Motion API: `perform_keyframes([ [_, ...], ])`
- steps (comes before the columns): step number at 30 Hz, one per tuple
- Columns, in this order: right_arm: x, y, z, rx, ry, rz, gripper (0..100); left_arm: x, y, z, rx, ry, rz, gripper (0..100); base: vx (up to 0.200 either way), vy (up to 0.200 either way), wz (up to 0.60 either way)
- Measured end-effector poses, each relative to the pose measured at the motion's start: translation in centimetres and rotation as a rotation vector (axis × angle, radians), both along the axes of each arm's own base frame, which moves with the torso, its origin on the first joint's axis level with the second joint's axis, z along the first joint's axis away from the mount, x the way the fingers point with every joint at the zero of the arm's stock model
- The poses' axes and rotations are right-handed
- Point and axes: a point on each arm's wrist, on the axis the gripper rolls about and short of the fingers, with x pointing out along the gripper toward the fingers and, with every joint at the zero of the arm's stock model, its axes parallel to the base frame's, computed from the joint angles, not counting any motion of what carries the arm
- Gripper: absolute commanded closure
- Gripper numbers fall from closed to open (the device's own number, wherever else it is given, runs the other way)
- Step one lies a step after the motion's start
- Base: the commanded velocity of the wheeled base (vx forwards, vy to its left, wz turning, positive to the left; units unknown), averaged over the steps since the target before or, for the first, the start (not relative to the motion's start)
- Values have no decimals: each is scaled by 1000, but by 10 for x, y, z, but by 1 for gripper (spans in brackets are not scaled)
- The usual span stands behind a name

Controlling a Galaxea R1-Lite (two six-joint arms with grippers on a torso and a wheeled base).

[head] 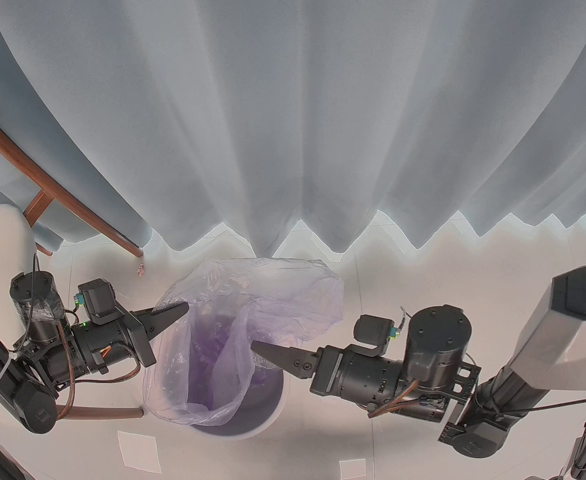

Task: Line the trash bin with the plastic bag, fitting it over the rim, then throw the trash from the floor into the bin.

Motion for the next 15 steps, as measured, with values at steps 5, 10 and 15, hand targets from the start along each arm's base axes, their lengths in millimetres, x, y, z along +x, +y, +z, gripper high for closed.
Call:
perform_keyframes([
  [5, 17, 14, -8, -41, 36, -15, 0, 0, 0, 1, 0, -2, -2, 100, 0, 0, 0],
  [10, 31, 29, -9, -85, 72, -32, 0, -1, 0, 2, -2, -7, -3, 100, 0, 0, 0],
  [15, 44, 41, -6, -97, 80, -43, 0, -2, 0, 3, -3, -9, -4, 100, 0, 0, 0],
])
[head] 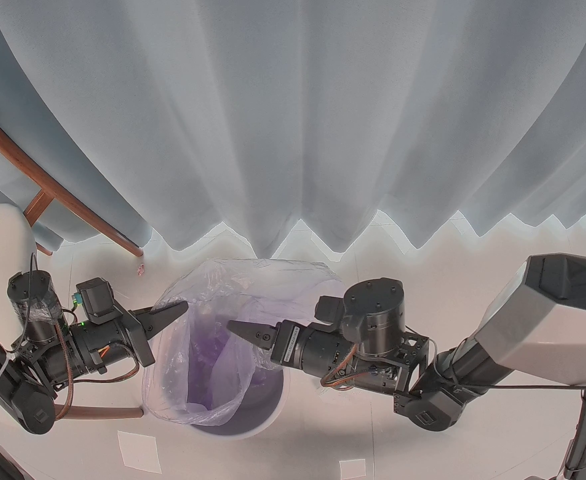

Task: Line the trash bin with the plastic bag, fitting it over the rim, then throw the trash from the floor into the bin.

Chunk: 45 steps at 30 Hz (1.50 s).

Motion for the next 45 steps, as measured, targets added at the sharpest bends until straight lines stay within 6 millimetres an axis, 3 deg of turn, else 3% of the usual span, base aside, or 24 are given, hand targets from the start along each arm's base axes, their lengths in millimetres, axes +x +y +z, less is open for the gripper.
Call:
perform_keyframes([
  [7, 13, 17, -4, -10, 4, 2, 0, -1, 0, 0, 0, 1, 0, 100, 0, 0, 0],
  [8, 13, 18, -6, -12, 5, 4, 100, -1, 0, 0, 1, 1, -1, 100, 0, 0, 0],
  [21, 6, 18, -19, -45, 30, 6, 100, 3, 4, -1, 0, 3, 20, 100, 0, 0, 0],
  [30, -21, -13, -23, -127, 63, -32, 100, 11, 19, 1, -5, -5, 93, 100, 0, 0, 0],
  [37, -24, -36, -5, -107, 14, -89, 100, -7, 41, -12, 6, 77, 187, 100, 0, 0, 0],
  [45, 4, -36, 31, -27, -133, -142, 100, -30, 62, -19, 6, 138, 286, 100, 0, 0, 0],
])
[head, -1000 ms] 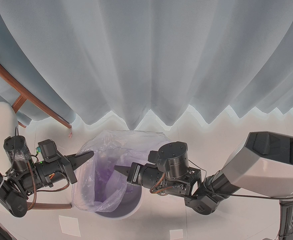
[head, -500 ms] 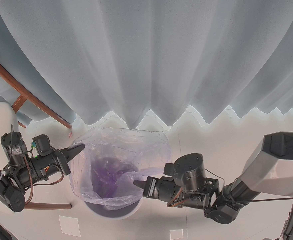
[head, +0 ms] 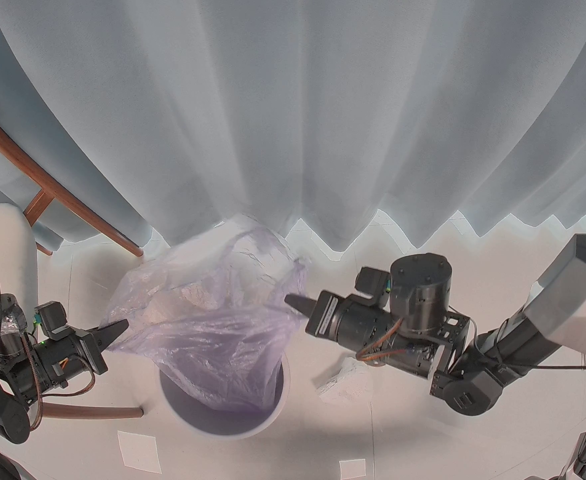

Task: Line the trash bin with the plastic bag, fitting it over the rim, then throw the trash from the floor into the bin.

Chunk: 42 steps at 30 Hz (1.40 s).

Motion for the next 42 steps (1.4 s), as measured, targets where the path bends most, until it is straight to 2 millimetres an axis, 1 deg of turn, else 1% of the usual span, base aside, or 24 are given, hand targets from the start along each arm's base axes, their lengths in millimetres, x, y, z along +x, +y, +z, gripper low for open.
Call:
perform_keyframes([
  [4, 15, 6, 19, 54, -66, -14, 100, -9, 4, 4, -2, -2, 27, 100, 0, 0, 0],
  [8, 29, 13, 29, 92, -109, -24, 100, -16, 6, 7, -2, 5, 39, 100, 0, 0, 0],
  [12, 38, 18, 27, 99, -118, -31, 100, -20, 6, 7, -2, 29, 45, 100, 0, 0, 0],
  [18, 39, 12, -3, 56, -75, -43, 100, -27, 6, 0, -8, 128, 46, 100, 0, 0, 0],
  [26, 33, 3, -39, 33, -49, -53, 100, -29, 4, -2, -8, 153, 33, 100, 0, 0, 0],
  [36, 24, -6, -64, 2, -5, -55, 100, -27, 2, -5, 2, 163, 14, 100, 0, 0, 0],
  [42, 26, -10, -73, -2, 15, -69, 100, -23, 0, -11, 28, 179, -12, 100, 0, 0, 0],
])
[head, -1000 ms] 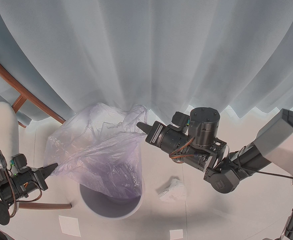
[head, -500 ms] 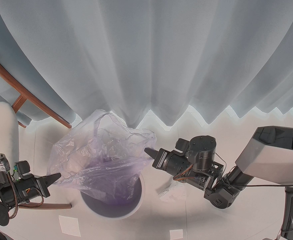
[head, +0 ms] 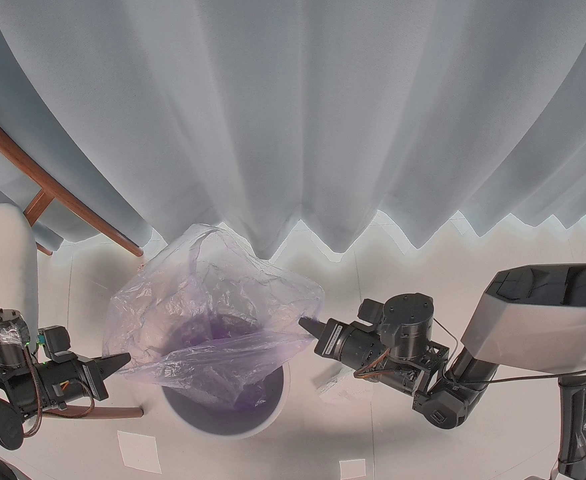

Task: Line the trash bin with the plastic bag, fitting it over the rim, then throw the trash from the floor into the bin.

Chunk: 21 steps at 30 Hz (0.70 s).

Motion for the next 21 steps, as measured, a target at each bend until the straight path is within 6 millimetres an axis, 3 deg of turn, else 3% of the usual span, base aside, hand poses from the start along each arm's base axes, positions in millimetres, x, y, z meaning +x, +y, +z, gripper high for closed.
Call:
perform_keyframes([
  [7, 2, -15, 0, 1, -4, -32, 100, 2, 0, -6, 3, 33, -6, 100, 0, 0, 0],
  [21, -25, -36, -1, 13, -23, -29, 100, -2, -9, 0, 7, 2, -54, 100, 0, 0, 0],
])
